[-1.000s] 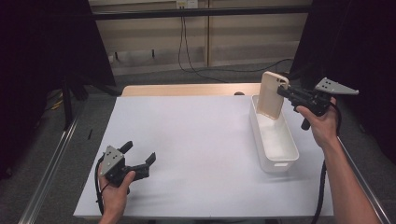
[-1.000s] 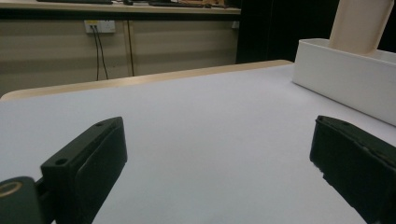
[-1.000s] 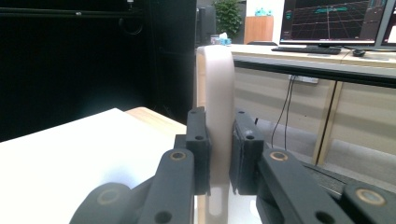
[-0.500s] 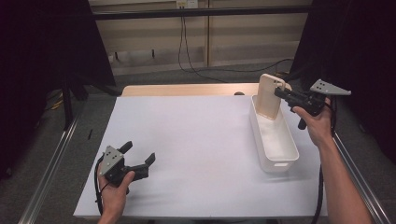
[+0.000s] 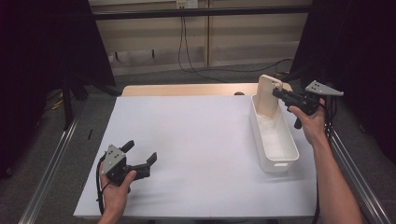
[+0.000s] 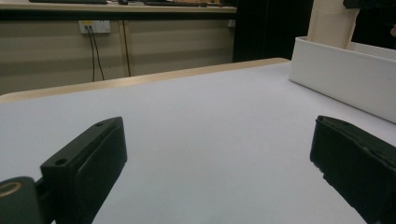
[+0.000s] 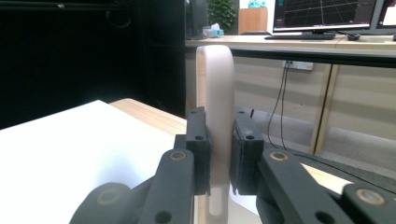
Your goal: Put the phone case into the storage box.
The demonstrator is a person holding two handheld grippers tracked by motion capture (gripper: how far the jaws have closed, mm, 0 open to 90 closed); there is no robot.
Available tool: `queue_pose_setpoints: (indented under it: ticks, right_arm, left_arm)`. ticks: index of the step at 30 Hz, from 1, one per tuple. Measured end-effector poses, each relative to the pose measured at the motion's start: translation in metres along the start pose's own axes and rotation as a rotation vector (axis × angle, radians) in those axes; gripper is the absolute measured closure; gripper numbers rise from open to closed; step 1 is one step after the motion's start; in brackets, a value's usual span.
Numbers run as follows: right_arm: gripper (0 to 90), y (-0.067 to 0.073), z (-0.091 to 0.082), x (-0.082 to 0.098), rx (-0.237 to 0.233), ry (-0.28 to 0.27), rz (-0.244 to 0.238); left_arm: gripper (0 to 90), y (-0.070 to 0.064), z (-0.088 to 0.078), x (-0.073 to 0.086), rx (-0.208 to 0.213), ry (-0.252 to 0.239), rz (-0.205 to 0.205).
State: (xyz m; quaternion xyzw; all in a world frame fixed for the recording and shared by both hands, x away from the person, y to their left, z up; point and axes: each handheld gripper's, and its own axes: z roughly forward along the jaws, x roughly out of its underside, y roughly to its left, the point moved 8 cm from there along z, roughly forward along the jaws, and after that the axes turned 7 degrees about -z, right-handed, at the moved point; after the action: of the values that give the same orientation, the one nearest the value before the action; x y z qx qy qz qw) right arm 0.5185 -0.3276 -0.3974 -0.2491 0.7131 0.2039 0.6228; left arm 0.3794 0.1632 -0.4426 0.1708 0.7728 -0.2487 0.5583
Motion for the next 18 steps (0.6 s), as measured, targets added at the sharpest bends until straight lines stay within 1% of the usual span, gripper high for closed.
queue_pose_setpoints:
  ticks: [4,18]
  right_arm:
    - [80.4,-0.001,0.003,0.005,0.001,0.011,0.006]
    - [80.4,-0.006,0.012,0.017,0.012,0.030,-0.005]
  left_arm:
    - [3.9,-0.001,0.001,0.000,0.002,0.002,-0.001]
    - [3.9,0.000,0.003,0.002,0.000,0.009,0.004]
